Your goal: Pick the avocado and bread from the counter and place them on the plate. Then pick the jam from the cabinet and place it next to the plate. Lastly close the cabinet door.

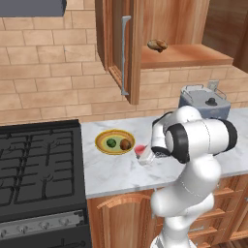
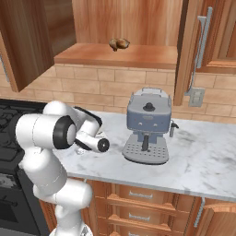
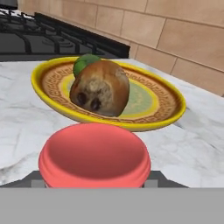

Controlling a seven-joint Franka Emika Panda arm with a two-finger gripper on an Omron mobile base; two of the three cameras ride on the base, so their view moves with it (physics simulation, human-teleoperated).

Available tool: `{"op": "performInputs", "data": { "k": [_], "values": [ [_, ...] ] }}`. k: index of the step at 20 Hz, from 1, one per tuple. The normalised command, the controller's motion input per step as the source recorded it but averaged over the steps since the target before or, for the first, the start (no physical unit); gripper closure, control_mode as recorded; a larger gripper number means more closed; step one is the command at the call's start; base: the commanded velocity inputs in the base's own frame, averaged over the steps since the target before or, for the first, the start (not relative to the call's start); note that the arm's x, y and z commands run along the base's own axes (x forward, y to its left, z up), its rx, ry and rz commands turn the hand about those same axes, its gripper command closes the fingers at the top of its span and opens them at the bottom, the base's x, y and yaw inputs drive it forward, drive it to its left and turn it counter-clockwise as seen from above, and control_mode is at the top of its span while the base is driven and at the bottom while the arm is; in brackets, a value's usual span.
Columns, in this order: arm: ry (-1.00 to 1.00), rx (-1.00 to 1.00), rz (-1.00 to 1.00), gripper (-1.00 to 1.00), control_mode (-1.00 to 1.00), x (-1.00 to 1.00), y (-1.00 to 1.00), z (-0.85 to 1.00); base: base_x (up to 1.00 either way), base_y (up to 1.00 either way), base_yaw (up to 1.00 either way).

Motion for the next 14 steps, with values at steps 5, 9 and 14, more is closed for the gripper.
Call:
{"op": "performInputs", "data": {
  "k": [5,9,14],
  "values": [
    [-0.02,0.0,0.02,1.0,-1.0,0.25,0.0,-0.25,0.0,0.0,0.0],
    [0.0,0.0,0.02,-1.0,-1.0,0.22,0.0,-0.32,0.0,0.0,0.0],
    [-0.07,0.0,0.01,-1.0,-1.0,0.02,-0.02,-0.25,0.0,0.0,0.0]
  ]
}}
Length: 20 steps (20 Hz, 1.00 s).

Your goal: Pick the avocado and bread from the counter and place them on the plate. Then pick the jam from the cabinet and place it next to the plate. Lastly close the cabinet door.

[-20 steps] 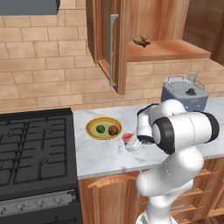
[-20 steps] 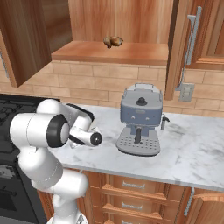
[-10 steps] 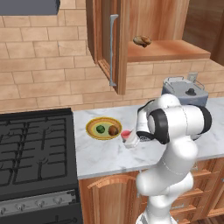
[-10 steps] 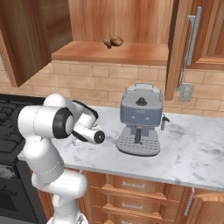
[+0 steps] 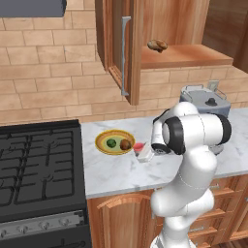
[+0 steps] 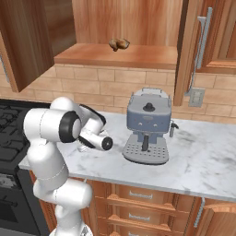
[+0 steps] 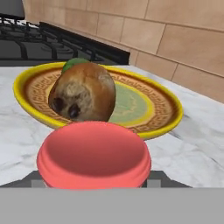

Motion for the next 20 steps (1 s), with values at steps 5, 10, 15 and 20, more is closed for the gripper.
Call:
{"op": "performInputs", "data": {
  "k": [5,10,15,20],
  "values": [
    [-0.1,0.0,0.0,-1.0,-1.0,-0.21,-0.17,-0.15,0.0,0.0,0.0],
    [-0.05,0.0,0.0,-1.0,-1.0,-0.44,-0.2,-0.04,0.0,0.0,0.0],
    [-0.07,0.01,0.0,-1.0,-1.0,-0.35,-0.01,0.23,0.0,0.0,0.0],
    [-0.04,0.0,0.0,-1.0,-1.0,-0.21,0.0,0.79,0.0,0.0,0.0]
  ]
}}
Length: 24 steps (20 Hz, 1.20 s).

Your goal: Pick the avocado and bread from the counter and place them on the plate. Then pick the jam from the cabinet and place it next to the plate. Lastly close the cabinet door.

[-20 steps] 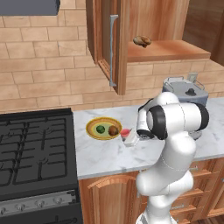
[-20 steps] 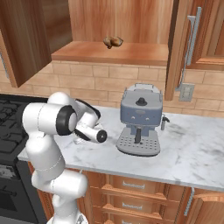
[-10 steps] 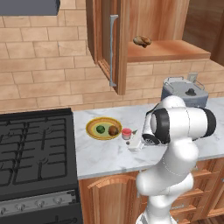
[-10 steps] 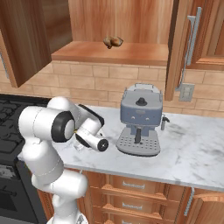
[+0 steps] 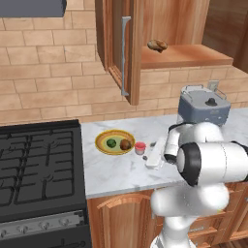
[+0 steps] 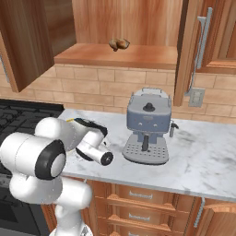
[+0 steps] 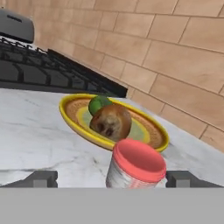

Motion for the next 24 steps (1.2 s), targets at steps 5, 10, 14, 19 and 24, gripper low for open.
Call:
{"op": "performInputs", "data": {
  "k": [5,10,14,19,24],
  "values": [
    [0.0,0.01,0.0,-1.0,-1.0,-0.42,0.0,0.79,0.0,0.0,0.0],
    [0.0,0.07,0.0,-1.0,-1.0,-0.37,0.0,0.8,0.0,0.0,0.0],
    [0.0,0.14,-0.09,-1.0,-1.0,-0.51,0.0,0.57,0.0,0.0,0.0],
    [0.0,0.16,-0.23,-1.0,-1.0,-0.56,0.0,0.34,0.0,0.0,0.0],
    [0.0,0.05,-0.28,-1.0,-1.0,-0.27,0.1,0.21,0.0,0.0,0.0]
  ]
}}
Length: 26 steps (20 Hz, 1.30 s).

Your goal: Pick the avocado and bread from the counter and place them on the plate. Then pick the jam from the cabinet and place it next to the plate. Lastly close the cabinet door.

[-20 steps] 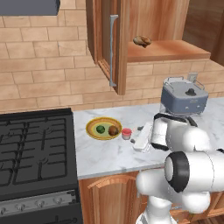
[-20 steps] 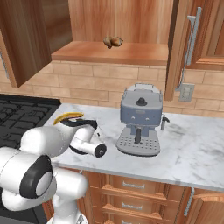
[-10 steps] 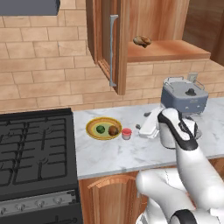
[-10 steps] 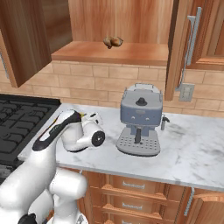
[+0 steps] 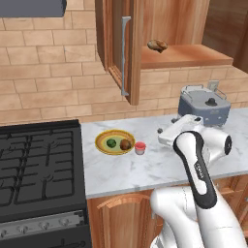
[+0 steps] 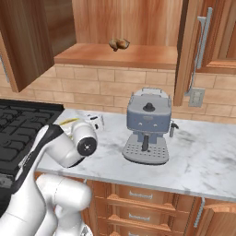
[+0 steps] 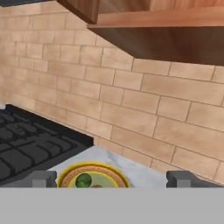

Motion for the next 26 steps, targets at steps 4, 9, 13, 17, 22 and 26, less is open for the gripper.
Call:
{"op": "performInputs", "data": {
  "k": [4,9,13,17,22,26],
  "values": [
    [0.0,-0.01,-0.2,-1.0,-1.0,-0.14,0.27,0.33,0.0,0.0,0.0],
    [-0.01,-0.01,-0.05,-1.0,-1.0,-0.1,0.06,0.16,0.0,0.0,0.0],
    [-0.15,0.04,-0.01,-1.0,-1.0,-0.21,-0.06,0.13,0.0,0.0,0.0],
    [-0.18,0.01,-0.04,-1.0,-1.0,-0.27,-0.09,0.48,0.0,0.0,0.0],
    [-0.2,0.0,-0.05,-1.0,-1.0,-0.4,-0.12,0.42,0.0,0.0,0.0],
    [-0.1,0.0,-0.09,-1.0,-1.0,-0.5,-0.23,0.47,0.0,0.0,0.0]
  ]
}}
